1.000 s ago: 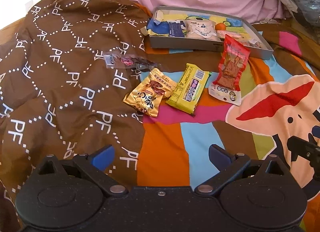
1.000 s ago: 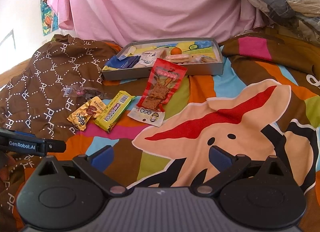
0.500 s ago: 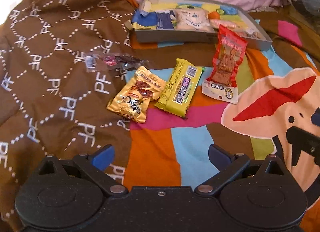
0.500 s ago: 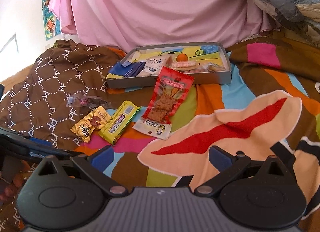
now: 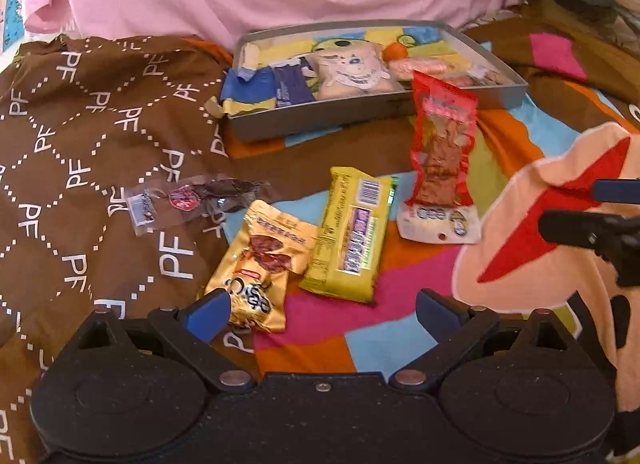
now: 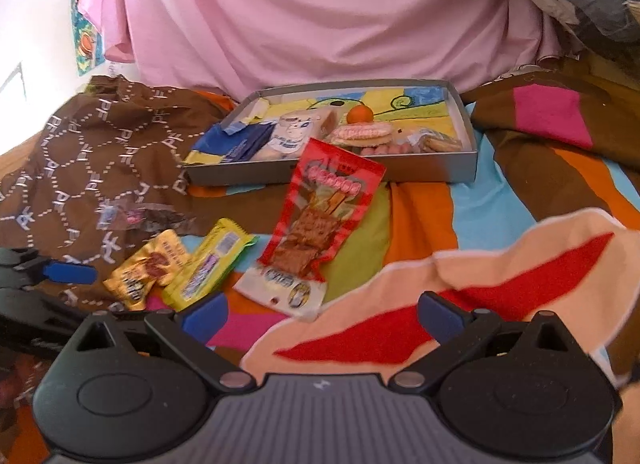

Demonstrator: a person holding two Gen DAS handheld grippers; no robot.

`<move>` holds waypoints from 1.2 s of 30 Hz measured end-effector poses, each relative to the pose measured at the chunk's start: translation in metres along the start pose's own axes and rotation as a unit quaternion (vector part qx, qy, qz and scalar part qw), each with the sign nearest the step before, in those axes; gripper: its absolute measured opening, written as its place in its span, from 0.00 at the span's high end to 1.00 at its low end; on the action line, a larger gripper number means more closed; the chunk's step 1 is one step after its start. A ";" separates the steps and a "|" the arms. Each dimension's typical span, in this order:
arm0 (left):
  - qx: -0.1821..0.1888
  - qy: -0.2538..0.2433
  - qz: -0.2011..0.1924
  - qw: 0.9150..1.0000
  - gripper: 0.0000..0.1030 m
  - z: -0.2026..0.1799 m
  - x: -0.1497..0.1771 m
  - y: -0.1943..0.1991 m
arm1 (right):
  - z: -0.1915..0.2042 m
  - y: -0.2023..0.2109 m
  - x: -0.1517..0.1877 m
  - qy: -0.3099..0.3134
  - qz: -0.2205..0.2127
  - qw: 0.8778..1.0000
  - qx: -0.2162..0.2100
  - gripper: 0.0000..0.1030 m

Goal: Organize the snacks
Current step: 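Move the right tool toward the red spicy-strip pack while the left tool nears the yellow bar, then grasp the red spicy-strip pack with the right tool while the left tool grasps the yellow bar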

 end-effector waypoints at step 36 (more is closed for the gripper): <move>0.031 -0.085 -0.032 0.995 0.10 -0.002 -0.002 -0.025 | 0.002 -0.111 -0.024 -0.085 0.057 0.994 0.050 0.24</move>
Point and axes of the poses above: each gripper's, at about its wrist camera, not at the fingertips, and y roughly against the way its jaws point, z to its left, x to its underside, the point moved 2 cm from there along -y, roughly the way its jaws point, and after that the axes turned 12 degrees about y, right-handed, at the moved point
